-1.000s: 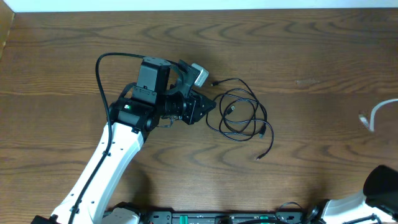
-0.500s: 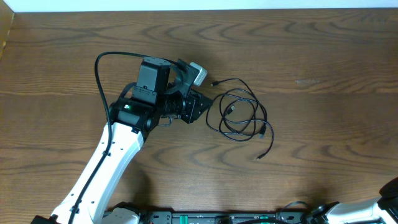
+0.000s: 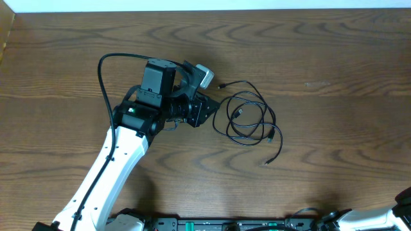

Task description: Untangle cables

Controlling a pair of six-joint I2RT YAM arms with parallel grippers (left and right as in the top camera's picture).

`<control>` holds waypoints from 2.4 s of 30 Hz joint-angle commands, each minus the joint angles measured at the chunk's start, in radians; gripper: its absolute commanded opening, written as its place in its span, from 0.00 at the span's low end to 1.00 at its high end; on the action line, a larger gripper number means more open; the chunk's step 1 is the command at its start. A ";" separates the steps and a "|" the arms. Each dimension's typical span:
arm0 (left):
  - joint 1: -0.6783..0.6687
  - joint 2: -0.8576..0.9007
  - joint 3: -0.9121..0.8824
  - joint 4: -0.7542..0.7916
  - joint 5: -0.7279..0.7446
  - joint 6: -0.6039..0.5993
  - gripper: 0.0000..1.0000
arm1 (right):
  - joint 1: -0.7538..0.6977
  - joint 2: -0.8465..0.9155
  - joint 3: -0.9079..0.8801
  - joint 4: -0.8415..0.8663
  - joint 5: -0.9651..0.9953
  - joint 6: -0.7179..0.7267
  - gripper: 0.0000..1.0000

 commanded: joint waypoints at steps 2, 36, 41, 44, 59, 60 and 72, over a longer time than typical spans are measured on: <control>0.005 -0.018 -0.002 0.000 -0.006 0.017 0.35 | -0.005 -0.005 -0.126 0.070 0.033 0.030 0.01; 0.005 -0.018 -0.002 -0.014 -0.006 0.017 0.35 | -0.068 -0.090 -0.359 0.264 -0.106 0.010 0.76; 0.005 -0.018 -0.002 -0.019 -0.006 0.017 0.35 | -0.055 -0.192 -0.359 0.277 -0.237 0.006 0.77; 0.005 -0.018 -0.002 -0.034 -0.006 0.017 0.35 | -0.014 -0.237 -0.359 0.280 -0.278 0.006 0.77; 0.005 -0.018 -0.002 -0.142 -0.084 0.012 0.35 | 0.508 -0.477 -0.359 0.198 -0.264 -0.110 0.78; 0.005 -0.018 -0.002 -0.142 -0.084 0.008 0.35 | 0.536 -0.488 -0.359 0.187 -0.266 -0.129 0.77; 0.005 -0.018 -0.002 -0.138 -0.085 -0.059 0.36 | 0.994 -0.507 -0.361 0.079 -0.282 -0.256 0.83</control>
